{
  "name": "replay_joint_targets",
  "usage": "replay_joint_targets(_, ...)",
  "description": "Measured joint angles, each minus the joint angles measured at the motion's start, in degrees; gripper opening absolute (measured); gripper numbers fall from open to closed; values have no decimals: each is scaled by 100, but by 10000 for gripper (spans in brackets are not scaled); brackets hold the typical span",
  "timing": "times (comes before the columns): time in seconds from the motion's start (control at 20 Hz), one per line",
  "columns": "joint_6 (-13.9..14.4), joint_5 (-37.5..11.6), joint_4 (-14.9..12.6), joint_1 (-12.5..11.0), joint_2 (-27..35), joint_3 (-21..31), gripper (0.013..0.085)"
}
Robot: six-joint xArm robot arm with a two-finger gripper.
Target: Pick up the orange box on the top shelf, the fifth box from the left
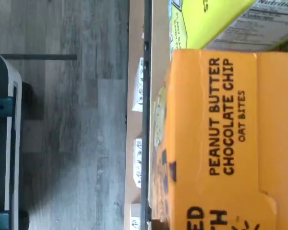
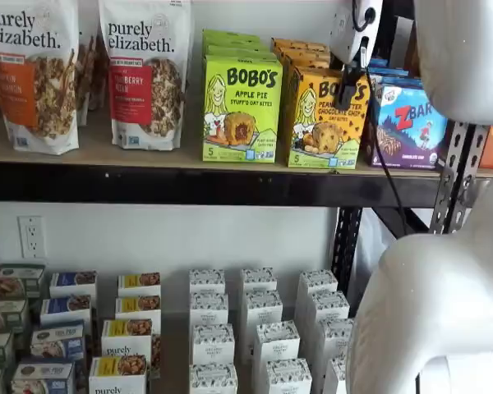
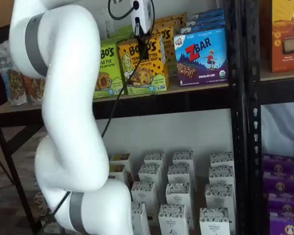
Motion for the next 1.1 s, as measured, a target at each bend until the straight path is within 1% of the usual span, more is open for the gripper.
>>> replay_joint_targets(0.05,-1,4,7,-3,0,-3,250)
replay_joint_targets(0.1,-4,8,17,-8,1,-7,210)
replay_joint_targets(0.4,1,48,-41,6,4,-32,210)
replay_joint_targets(0.75,58,81,-120,71,-223,83,210)
replay_joint_targets(1.0,153,300,-1,124,-554,196,210)
replay_joint_targets(1.1,209,368,4,174,-697,266,210)
